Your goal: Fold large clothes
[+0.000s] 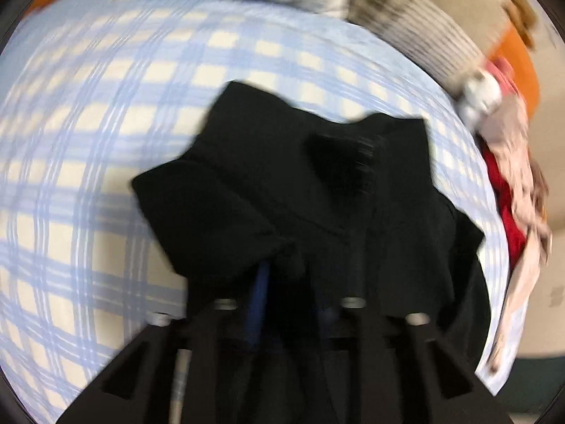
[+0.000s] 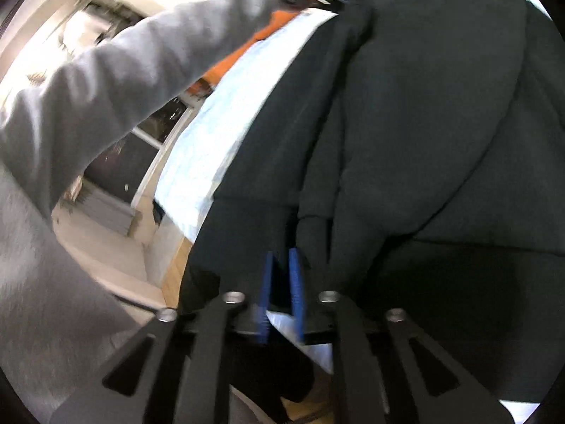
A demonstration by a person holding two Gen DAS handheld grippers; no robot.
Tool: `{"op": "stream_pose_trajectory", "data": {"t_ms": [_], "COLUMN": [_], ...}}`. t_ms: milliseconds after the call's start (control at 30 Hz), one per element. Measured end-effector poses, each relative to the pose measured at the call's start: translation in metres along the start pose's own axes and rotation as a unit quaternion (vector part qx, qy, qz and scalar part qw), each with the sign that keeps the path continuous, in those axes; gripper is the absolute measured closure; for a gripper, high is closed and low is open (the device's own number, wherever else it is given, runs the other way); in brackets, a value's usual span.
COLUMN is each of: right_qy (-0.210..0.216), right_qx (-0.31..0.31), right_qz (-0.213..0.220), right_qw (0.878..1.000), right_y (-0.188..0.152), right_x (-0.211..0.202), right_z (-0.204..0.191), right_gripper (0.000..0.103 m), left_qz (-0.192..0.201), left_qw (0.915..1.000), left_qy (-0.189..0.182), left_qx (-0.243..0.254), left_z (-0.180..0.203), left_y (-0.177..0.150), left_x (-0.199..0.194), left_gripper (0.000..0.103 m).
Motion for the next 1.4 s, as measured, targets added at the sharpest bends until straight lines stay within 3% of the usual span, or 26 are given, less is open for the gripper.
{"op": "stream_pose_trajectory", "data": {"t_ms": [33,100,167,233,367,500,567,600,633,767,933,967,1033,1133,1167,1200,1233,1300,1400], "right_qy": [0.007,0.013,-0.019,-0.058,-0.129,-0.226,-0.247,-0.249,-0.242,-0.199,-0.182,-0.176,-0.169,-0.18,-0.182,-0.179,-0.171,-0.149,-0.156], "right_qx": [-0.007,-0.014,-0.026,-0.024,0.022,0.093,0.114,0.128,0.137,0.143,0.142,0.141,0.14,0.131,0.13,0.128,0.126,0.125,0.115], "right_qz": [-0.001,0.006,0.025,0.046,0.116,0.142,0.152,0.158,0.161,0.145,0.127,0.129,0.13,0.124,0.12,0.116,0.11,0.094,0.087], "right_qw": [1.0,1.0,0.999,0.997,0.985,0.959,0.95,0.947,0.947,0.959,0.965,0.966,0.967,0.967,0.967,0.969,0.971,0.976,0.977], "right_y": [-0.002,-0.006,-0.012,-0.018,-0.032,-0.041,-0.045,-0.046,-0.048,-0.045,-0.042,-0.042,-0.04,-0.039,-0.039,-0.039,-0.04,-0.04,-0.039], "right_x": [-0.004,-0.021,-0.045,-0.067,-0.12,-0.15,-0.156,-0.162,-0.167,-0.164,-0.159,-0.16,-0.162,-0.159,-0.158,-0.158,-0.157,-0.15,-0.143], "right_z": [-0.005,-0.011,-0.017,-0.015,0.008,0.049,0.062,0.07,0.077,0.084,0.101,0.102,0.108,0.109,0.108,0.106,0.105,0.103,0.096], "right_gripper": [0.06,0.031,0.029,0.027,0.022,0.021,0.023,0.024,0.024,0.027,0.027,0.027,0.027,0.032,0.037,0.047,0.056,0.086,0.096], "left_qz": [-0.001,0.014,0.019,0.03,0.054,0.059,0.057,0.055,0.049,0.029,0.016,0.007,-0.012,-0.011,-0.005,-0.005,-0.006,-0.008,0.004], "left_qw": [0.9998,0.9961,0.9897,0.9845,0.978,0.97,0.9644,0.9626,0.9611,0.9618,0.9625,0.9633,0.9641,0.969,0.9703,0.9697,0.9734,0.9808,0.9935], "left_qy": [0.013,0.077,0.126,0.148,0.152,0.151,0.151,0.149,0.151,0.168,0.18,0.179,0.181,0.174,0.171,0.176,0.158,0.129,0.049], "left_qx": [0.017,0.041,0.066,0.089,0.132,0.181,0.21,0.22,0.226,0.214,0.202,0.2,0.194,0.176,0.172,0.17,0.166,0.147,0.103], "left_z": [0.008,0.023,0.041,0.064,0.122,0.194,0.231,0.246,0.262,0.29,0.302,0.301,0.295,0.283,0.279,0.274,0.268,0.259,0.244], "left_y": [-0.005,-0.016,-0.025,-0.034,-0.045,-0.055,-0.057,-0.056,-0.052,-0.036,-0.02,-0.018,-0.015,-0.012,-0.012,-0.011,-0.009,-0.007,-0.003], "left_x": [-0.004,-0.02,-0.037,-0.056,-0.082,-0.068,-0.047,-0.036,-0.02,0.023,0.061,0.069,0.083,0.089,0.087,0.086,0.082,0.075,0.058], "left_gripper": [0.029,0.024,0.017,0.016,0.011,0.01,0.012,0.022,0.032,0.034,0.034,0.037,0.052,0.065,0.07,0.082,0.084,0.088,0.091]}}
Point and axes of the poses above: each gripper's, at about its wrist camera, not at the fingertips, and x roughly the way its jaws point, z to its right, y to its top, the point moved 1 cm from there along x, roughly the way its jaws point, and after that the axes turned 6 degrees about -z, right-handed, at the moved point
